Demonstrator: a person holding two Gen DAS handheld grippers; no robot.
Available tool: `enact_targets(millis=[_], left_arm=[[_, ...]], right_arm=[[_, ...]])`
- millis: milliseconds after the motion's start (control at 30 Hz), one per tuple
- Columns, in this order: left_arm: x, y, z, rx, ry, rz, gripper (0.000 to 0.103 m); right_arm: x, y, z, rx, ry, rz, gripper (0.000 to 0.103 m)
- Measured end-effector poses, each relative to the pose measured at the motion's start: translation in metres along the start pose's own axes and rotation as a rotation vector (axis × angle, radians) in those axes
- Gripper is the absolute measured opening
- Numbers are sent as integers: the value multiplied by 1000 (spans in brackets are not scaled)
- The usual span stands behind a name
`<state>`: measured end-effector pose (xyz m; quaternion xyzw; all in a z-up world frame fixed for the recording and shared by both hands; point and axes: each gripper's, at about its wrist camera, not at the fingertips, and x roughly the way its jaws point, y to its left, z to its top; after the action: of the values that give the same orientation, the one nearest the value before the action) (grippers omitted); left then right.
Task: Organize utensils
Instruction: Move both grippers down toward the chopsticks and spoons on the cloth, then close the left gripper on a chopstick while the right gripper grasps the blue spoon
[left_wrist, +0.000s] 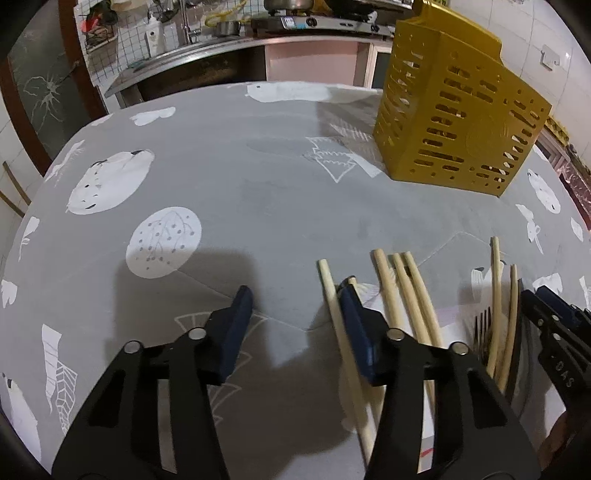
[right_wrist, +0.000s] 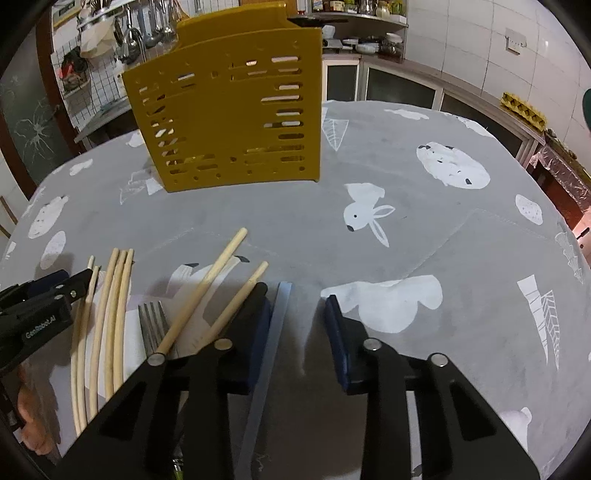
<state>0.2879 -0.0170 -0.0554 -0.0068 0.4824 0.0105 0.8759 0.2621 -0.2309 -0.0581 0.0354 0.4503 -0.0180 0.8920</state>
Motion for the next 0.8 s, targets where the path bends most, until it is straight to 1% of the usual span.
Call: enact_targets(millis=[67, 100, 133, 200, 267, 367, 400, 433, 500, 533, 633, 733, 800], left_arm=[[1, 1, 3, -6, 19, -5, 45], [1, 3, 4, -14, 28, -7, 39], [1, 5, 6, -24, 38, -20, 35], [1, 7, 8, -35, 51, -33, 26], [3, 7, 10, -38, 60, -31, 24], [3, 2, 12, -29, 65, -24, 14], [3, 1, 12, -28, 64, -27, 9], [2, 1, 12, -30, 63, -32, 8], [2, 1, 12, -36, 59, -41, 7], [3, 2, 13, -37, 56, -47, 7], [-2, 7, 11, -57, 37, -90, 4], [-19, 6, 10, -49, -23, -108, 4], [-36, 3, 10, -28, -84, -123, 4]], right_arm=[[2, 2, 3, 5, 14, 0, 21], [2, 2, 3, 8, 18, 2, 18], [2, 3, 4, 9, 22, 7, 13], [3, 2, 5, 14, 24, 14, 11], [3, 0, 5, 20, 20, 24, 10], [3, -3, 6, 27, 14, 36, 7], [1, -5, 6, 32, 9, 46, 7], [0, -7, 6, 37, 4, 48, 7], [-3, -13, 5, 53, -8, 83, 7], [-5, -15, 4, 58, -14, 82, 7], [-12, -23, 3, 75, -36, 108, 7], [-22, -29, 5, 97, -61, 140, 7], [-31, -32, 8, 103, -84, 155, 7]])
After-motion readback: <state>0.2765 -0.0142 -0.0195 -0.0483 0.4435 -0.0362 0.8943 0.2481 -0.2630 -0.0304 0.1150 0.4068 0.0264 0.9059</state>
